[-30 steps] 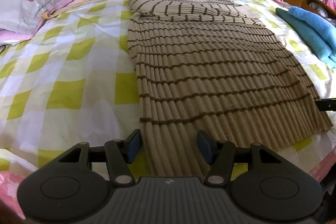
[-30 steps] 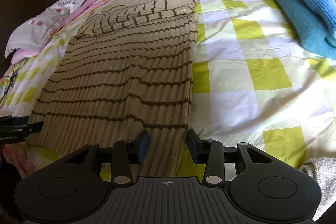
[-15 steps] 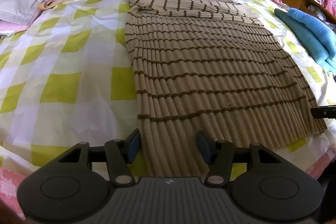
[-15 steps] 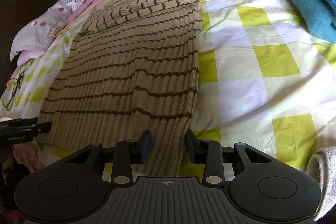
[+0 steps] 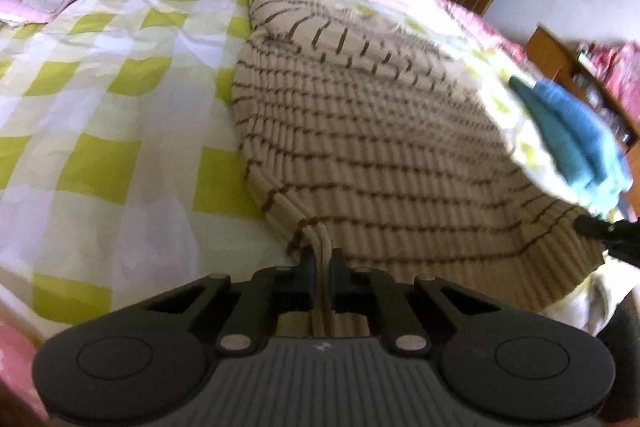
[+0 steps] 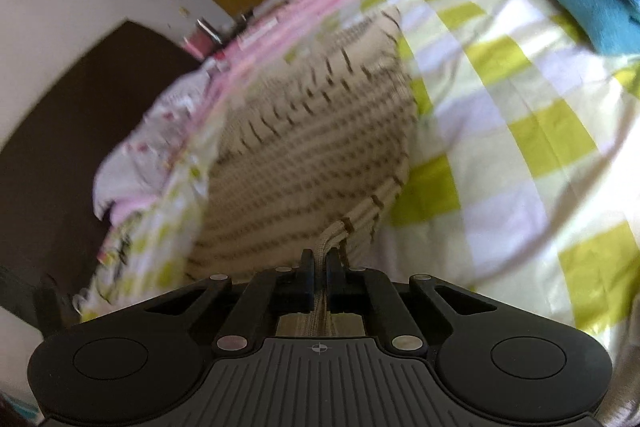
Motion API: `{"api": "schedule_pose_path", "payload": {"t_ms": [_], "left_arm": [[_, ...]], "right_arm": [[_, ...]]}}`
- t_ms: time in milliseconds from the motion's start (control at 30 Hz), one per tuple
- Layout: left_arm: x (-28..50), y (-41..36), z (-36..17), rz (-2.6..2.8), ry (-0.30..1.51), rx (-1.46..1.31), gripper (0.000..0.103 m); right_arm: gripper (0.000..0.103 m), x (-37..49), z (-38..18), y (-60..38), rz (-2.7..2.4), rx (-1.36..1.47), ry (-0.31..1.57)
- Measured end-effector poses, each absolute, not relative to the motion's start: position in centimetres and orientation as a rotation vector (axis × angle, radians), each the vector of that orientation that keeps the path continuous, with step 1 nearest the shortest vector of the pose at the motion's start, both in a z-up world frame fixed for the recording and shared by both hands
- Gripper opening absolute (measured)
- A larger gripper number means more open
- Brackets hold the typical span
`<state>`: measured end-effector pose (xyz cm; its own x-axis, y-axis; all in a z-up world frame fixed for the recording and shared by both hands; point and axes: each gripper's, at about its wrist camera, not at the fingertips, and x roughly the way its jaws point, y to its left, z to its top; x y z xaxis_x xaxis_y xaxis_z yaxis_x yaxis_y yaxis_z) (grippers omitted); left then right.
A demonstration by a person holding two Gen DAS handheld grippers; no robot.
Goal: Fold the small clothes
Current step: 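Grasp the sweater hem with both grippers and lift it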
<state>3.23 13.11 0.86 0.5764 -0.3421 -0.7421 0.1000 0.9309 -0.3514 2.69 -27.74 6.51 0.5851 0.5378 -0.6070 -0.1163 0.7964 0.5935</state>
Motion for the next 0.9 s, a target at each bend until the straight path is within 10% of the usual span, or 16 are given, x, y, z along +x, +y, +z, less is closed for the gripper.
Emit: {"api": "schedule_pose_path", "payload": {"t_ms": [900], "left_arm": [[22.4,15.9,5.0,-0.233,0.623,-0.490,0.012]], "right_arm": [[0.005,21.3,9.5,-28.7,0.339,0.786,0.597]]}}
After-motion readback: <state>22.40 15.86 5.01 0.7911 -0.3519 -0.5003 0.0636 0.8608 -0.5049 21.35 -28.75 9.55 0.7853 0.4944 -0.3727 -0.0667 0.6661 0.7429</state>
